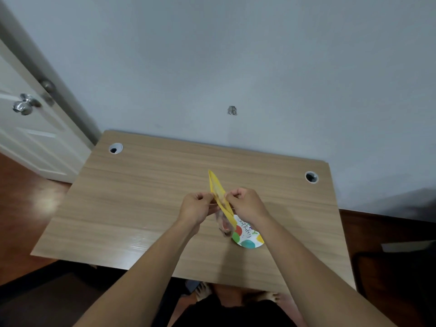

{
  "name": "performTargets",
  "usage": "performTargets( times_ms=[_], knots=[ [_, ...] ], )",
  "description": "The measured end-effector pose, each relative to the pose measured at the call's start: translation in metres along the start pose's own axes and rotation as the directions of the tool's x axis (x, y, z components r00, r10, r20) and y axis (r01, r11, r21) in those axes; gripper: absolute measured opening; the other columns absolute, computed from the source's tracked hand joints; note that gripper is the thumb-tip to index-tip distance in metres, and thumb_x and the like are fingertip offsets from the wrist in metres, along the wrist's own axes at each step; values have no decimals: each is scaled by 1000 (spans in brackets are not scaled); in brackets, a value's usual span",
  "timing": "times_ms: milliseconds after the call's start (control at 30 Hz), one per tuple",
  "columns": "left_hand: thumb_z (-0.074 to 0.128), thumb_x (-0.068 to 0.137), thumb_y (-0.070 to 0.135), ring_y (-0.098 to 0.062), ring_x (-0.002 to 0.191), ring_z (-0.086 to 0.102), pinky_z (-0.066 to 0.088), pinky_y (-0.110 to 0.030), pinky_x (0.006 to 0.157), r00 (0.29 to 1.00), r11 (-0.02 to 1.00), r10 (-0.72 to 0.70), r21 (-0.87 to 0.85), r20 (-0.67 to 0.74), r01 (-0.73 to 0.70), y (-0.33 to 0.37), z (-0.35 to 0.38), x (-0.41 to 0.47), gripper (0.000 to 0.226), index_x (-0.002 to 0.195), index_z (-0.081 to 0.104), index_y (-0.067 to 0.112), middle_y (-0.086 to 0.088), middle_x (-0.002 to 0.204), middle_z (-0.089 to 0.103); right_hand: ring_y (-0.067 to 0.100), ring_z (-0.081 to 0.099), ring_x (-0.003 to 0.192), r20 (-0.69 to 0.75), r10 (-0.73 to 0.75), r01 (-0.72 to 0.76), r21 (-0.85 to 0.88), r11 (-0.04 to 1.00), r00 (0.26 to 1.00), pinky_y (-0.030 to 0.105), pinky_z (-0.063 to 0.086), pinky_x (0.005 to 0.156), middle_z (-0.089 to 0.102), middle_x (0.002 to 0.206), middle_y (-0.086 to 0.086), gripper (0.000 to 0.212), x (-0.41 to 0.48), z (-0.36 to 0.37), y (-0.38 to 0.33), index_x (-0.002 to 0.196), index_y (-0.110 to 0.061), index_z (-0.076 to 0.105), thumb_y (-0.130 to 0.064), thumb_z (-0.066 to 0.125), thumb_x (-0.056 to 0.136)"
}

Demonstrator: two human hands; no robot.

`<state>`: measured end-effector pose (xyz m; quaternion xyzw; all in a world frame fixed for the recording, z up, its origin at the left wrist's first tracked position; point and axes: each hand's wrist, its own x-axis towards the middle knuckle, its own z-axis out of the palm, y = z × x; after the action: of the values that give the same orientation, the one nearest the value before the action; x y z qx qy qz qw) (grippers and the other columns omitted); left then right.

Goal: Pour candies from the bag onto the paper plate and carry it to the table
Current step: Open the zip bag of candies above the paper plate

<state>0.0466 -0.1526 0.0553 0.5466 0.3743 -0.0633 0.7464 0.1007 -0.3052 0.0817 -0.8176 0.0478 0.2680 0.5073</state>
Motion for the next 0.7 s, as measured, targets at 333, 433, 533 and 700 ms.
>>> performTargets(
  times_ms=[333, 433, 533, 700],
  knots=[
    [59, 98, 2, -23, 65, 81, 67, -26, 63, 991, 1000, 4, -1, -130, -4, 20, -11, 2, 19, 91, 71, -11, -25, 90, 78, 19, 82, 63, -152, -12, -6, -117, 993, 988, 48, 70, 72, 83, 89, 13, 17, 7, -30, -2, 84, -10, 71, -13, 62, 98],
    [63, 93, 6, -31, 73, 83, 69, -46, 82, 983, 960, 55, 280, -174, -4, 32, -28, 3, 21, 83, 75, -7, -20, 89, 84, 22, 81, 67, -146, -148, 84, -369, 925, 978, 48, 68, 69, 80, 84, 19, 21, 10, -50, -6, 82, -6, 66, -13, 59, 100],
    [65, 89, 12, -32, 76, 83, 68, -49, 83, 983, 820, 106, 573, -153, 0, 48, -37, -2, 21, 83, 83, 5, -10, 82, 85, 38, 73, 90, -75, -268, 167, -613, 772, 960, 47, 60, 80, 77, 90, 15, 19, 10, -59, -18, 91, -5, 68, -17, 56, 100],
    [63, 95, 10, -24, 76, 77, 68, -43, 79, 999, 708, -24, 706, 31, -5, 65, -45, -12, 19, 93, 79, 3, -12, 92, 86, 37, 68, 99, 35, -411, 314, -706, 635, 911, 45, 54, 82, 75, 104, 12, 18, 9, -61, -34, 104, -10, 66, -24, 56, 107]
  ],
)
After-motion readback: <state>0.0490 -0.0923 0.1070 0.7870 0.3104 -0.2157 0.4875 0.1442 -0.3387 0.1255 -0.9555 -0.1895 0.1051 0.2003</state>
